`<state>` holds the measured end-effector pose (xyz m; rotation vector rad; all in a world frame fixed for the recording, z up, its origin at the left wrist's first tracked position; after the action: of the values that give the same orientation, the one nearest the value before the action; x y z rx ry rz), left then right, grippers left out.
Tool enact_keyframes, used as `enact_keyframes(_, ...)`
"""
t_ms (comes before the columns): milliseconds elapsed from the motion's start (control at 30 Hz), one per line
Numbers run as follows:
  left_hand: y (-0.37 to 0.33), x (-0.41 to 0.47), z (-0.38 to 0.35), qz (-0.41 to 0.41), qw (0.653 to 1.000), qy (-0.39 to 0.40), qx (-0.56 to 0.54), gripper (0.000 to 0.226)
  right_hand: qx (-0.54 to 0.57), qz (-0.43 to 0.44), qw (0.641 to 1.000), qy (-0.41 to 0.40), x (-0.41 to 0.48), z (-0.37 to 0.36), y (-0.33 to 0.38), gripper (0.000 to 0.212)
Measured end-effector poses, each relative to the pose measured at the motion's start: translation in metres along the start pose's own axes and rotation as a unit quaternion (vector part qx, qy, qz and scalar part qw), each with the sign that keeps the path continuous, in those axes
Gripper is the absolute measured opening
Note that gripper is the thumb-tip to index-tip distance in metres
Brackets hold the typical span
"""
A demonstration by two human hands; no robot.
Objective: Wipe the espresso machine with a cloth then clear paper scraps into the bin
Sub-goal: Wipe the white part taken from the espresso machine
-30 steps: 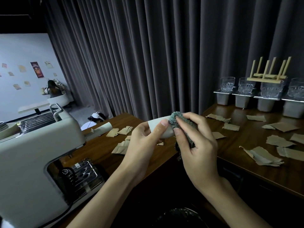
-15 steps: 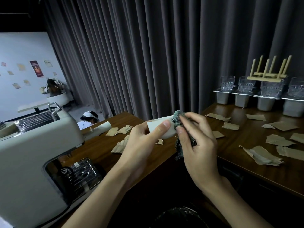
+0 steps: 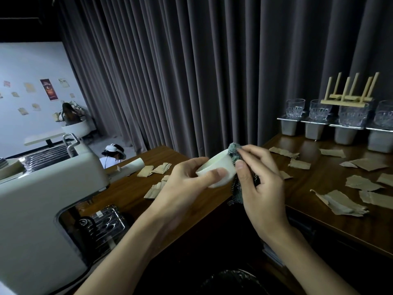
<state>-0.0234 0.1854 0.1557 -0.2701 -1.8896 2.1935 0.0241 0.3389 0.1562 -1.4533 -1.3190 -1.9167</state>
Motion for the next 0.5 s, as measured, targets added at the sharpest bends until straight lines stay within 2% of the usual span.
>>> enact_keyframes(200, 0.002, 0.0, 0.003, 0.003, 0.997, 0.052, 0.048, 0.052, -0.01, 0.033, 0.999, 0.04, 0.0, -0.005, 0.005, 0.03)
enact_keyframes(367, -0.005, 0.0, 0.009, -0.038, 0.988, 0.038, 0.148, 0.069, 0.008, 0.029, 0.997, 0.068, 0.002, -0.006, 0.003, 0.029)
enact_keyframes(433, -0.006, 0.001, 0.011, -0.048, 0.982, 0.047, 0.179, 0.08, 0.012, 0.037, 0.996, 0.082, 0.001, -0.007, 0.005, 0.029)
enact_keyframes(500, -0.006, 0.001, 0.011, -0.059, 0.975, 0.064, 0.205, 0.081, 0.013, 0.042, 0.995, 0.094, 0.001, -0.009, 0.006, 0.029)
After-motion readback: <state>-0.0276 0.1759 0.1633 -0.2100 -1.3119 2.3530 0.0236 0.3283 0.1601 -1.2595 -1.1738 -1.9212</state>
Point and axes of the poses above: each hand's wrist, its own x-axis towards the middle knuckle, its own z-axis out of the back of the hand, y = z × x, the point moved 6 cm from there along x, towards the middle knuckle, and after that the axes turned 8 degrees about z, right-handed, at the moved point
